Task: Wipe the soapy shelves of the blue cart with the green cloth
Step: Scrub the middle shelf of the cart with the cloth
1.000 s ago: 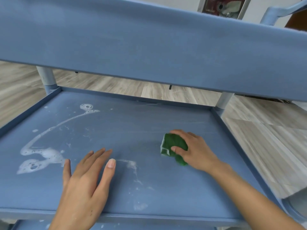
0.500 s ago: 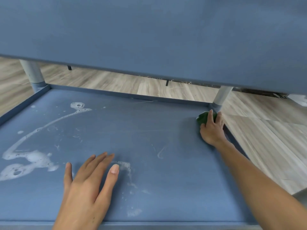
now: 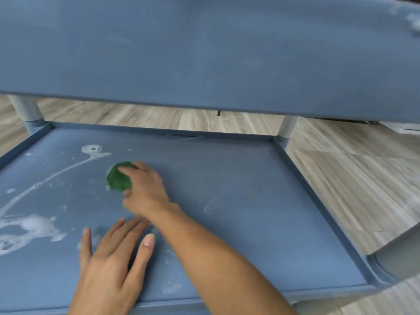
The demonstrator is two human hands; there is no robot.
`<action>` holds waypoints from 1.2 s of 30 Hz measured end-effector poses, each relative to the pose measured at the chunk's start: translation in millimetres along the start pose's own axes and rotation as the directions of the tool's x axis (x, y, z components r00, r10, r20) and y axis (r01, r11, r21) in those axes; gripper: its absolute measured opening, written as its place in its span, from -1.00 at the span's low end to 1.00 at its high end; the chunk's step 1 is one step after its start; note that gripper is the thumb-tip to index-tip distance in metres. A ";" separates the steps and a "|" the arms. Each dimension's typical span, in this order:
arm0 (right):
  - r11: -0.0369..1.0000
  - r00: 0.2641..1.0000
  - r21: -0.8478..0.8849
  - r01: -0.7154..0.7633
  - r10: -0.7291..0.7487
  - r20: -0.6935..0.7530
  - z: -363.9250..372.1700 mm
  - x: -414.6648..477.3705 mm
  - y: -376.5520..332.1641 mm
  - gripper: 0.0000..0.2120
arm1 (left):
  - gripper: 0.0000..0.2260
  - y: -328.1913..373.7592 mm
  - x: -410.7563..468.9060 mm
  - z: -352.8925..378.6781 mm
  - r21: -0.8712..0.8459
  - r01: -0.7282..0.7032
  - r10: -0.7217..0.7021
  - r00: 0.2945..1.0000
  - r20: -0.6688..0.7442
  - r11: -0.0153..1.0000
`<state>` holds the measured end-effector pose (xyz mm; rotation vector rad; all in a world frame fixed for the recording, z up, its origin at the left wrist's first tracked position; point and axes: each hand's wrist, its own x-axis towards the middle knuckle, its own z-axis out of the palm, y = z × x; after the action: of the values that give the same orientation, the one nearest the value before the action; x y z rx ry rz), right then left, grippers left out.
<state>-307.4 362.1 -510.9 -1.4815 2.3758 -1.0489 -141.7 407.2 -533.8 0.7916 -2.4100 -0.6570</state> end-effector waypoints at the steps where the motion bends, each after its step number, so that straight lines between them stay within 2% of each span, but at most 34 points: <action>1: 0.999 0.999 0.035 0.040 -0.040 0.005 5.9 -1.0 -11.7 -0.44 | -0.49 0.5 0.4 -0.6 -0.007 0.000 0.000 1.000 -0.007 1.000; 3: 0.991 0.995 0.102 0.088 -0.083 -0.057 2.8 0.4 -18.2 -0.47 | -0.50 0.4 1.8 -3.0 -0.020 0.002 -0.003 1.000 -0.022 1.000; 5: 0.989 0.985 0.122 0.080 -0.060 -0.164 -21.5 4.6 -3.3 -0.47 | -0.50 1.2 2.4 -6.8 -0.041 0.002 -0.003 0.999 -0.039 0.999; 9: 0.999 0.901 -0.001 -0.054 0.048 -0.430 -117.9 8.7 75.2 -0.43 | -0.49 2.6 3.2 -9.4 -0.046 -0.013 0.011 0.999 -0.035 0.999; 11: 0.969 0.868 -0.151 -0.195 0.098 -0.488 -175.3 -0.5 124.4 -0.41 | -0.47 -0.2 2.6 -7.8 -0.029 -0.007 0.006 1.000 -0.015 1.000; 13: 0.892 0.838 -0.268 -0.365 0.189 -0.512 -224.8 -13.3 175.2 -0.46 | -0.47 -1.0 2.3 -5.4 -0.017 -0.003 0.003 1.000 -0.005 1.000; 16: 0.784 0.797 -0.332 -0.525 0.316 -0.515 -259.9 -33.9 234.4 -0.57 | -0.48 -1.2 1.3 -2.3 -0.008 -0.001 0.001 1.000 -0.004 1.000; 19: 0.728 0.789 -0.366 -0.580 0.388 -0.477 -244.7 -43.1 258.3 -0.53 | -0.50 -2.1 0.5 -0.3 0.020 -0.006 0.007 1.000 -0.017 1.000; 24: 0.773 0.783 -0.312 -0.553 0.353 -0.513 -192.1 -8.9 245.7 -0.52 | -0.43 -3.2 5.4 -5.7 0.099 -0.001 0.007 0.998 -0.059 0.995; 28: 0.817 0.763 -0.189 -0.545 0.390 -0.515 -162.4 35.3 218.2 -0.65 | -0.40 -12.6 4.0 -14.0 0.202 0.012 0.010 0.994 -0.111 0.979; 32: 0.866 0.810 -0.125 -0.484 0.389 -0.439 -125.2 80.4 187.8 -0.58 | -0.37 -31.3 2.3 -26.6 0.264 0.083 -0.043 0.987 -0.156 0.961; 36: 0.887 0.792 -0.067 -0.456 0.371 -0.485 -83.6 107.9 159.7 -0.55 | -0.33 -48.6 0.4 -40.5 0.304 0.161 -0.102 0.975 -0.199 0.939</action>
<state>-516.9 354.6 -524.8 -0.7171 3.0040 -1.1890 -98.6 361.0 -531.5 1.1027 -2.3377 -0.2294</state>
